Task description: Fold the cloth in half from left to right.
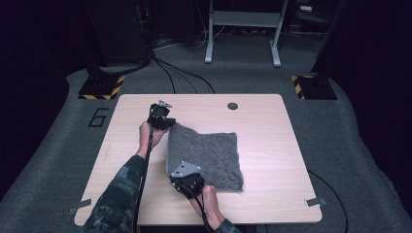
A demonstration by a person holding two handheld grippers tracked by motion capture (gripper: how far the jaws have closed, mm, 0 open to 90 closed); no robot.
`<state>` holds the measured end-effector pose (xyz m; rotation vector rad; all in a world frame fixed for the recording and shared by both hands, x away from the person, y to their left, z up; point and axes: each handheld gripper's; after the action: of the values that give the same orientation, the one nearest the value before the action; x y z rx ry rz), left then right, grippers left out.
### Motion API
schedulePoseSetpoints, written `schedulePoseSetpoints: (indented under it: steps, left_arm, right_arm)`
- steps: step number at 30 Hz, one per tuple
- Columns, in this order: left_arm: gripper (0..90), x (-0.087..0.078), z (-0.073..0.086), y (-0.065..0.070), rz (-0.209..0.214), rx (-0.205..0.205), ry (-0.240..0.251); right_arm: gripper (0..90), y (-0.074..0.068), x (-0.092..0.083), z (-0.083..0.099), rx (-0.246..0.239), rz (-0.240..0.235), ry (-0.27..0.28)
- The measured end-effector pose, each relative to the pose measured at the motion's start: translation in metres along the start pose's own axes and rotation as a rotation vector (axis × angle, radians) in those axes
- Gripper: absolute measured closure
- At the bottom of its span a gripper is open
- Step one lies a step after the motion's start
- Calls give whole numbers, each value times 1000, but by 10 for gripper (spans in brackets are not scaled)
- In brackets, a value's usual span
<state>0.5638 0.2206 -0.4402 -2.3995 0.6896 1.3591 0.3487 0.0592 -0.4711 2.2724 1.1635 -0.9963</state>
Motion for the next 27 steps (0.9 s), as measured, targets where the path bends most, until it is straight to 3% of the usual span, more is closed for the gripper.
schedulePoseSetpoints:
  steps: [17,27]
  left_arm:
    - [895,-38,-33,9,-56,45,-4]
    - [894,-30,-45,26,-50,70,-24]
  right_arm:
    - [883,1,-25,-16,14,2,94]
    - [883,14,-36,6,70,12,113]
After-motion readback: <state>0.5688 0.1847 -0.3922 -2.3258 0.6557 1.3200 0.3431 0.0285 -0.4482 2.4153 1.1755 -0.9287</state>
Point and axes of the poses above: each handheld gripper's, and its own axes: x roughly forward along the jaws, z roughly out of its underside, y roughly to its right, and after that the axes turned 14 degrees about -y, right-handed
